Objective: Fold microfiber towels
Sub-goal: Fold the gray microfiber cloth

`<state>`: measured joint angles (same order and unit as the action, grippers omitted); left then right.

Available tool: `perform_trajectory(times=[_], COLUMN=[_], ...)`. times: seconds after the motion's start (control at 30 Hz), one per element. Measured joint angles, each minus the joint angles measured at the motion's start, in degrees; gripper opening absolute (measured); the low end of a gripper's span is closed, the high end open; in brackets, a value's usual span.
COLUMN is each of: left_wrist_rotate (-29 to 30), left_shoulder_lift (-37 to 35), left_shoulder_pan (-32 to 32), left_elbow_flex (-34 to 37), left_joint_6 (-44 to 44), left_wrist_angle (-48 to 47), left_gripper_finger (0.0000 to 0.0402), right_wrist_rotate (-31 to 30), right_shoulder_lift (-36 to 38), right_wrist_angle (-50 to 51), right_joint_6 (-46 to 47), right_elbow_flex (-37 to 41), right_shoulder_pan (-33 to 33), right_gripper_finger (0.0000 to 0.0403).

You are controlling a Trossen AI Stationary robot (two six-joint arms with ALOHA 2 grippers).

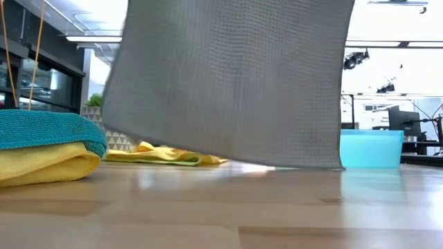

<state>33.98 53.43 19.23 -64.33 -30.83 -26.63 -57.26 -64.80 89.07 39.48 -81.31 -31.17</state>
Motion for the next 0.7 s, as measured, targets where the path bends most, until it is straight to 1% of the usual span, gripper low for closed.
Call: perform_trajectory(times=[0.07, 0.17, 0.27, 0.37, 0.5, 0.6, 0.7], left_wrist_rotate=[-1.2, -1.6, -1.5, -1.1, -1.2, -1.2, -1.2], left_shoulder_lift=[-0.7, -0.2, 2.5, 6.8, 12.9, 17.4, 21.8], left_shoulder_pan=[0.6, 1.1, 1.5, 1.5, 2.1, 3.0, 4.3], left_elbow_flex=[0.0, 0.0, 0.0, 0.0, 0.0, 0.0, 0.0], left_joint_6=[3.4, 8.7, 12.4, 14.6, 14.5, 14.9, 17.0], left_wrist_angle=[-2.2, -7.1, -12.5, -14.8, -14.1, -13.0, -12.2], left_gripper_finger=[0.0, 0.0, 0.0, 0.0, 0.0, 0.0, 0.0], right_wrist_rotate=[0.7, 4.0, 7.8, 11.0, 16.8, 21.3, 25.0], right_shoulder_lift=[0.2, 0.0, -1.2, -2.8, -5.9, -8.6, -12.2], right_wrist_angle=[0.0, 0.1, 0.8, 1.6, 1.7, 1.5, 1.3], right_joint_6=[-1.1, -1.2, 0.5, 3.2, 8.6, 14.8, 22.2], right_elbow_flex=[-0.2, -0.4, -0.4, -0.4, -0.4, -0.4, -0.3], right_shoulder_pan=[-0.4, -2.4, -4.7, -7.6, -12.2, -16.4, -21.1], right_gripper_finger=[0.0, 0.0, 0.0, 0.0, 0.0, 0.0, 0.0])
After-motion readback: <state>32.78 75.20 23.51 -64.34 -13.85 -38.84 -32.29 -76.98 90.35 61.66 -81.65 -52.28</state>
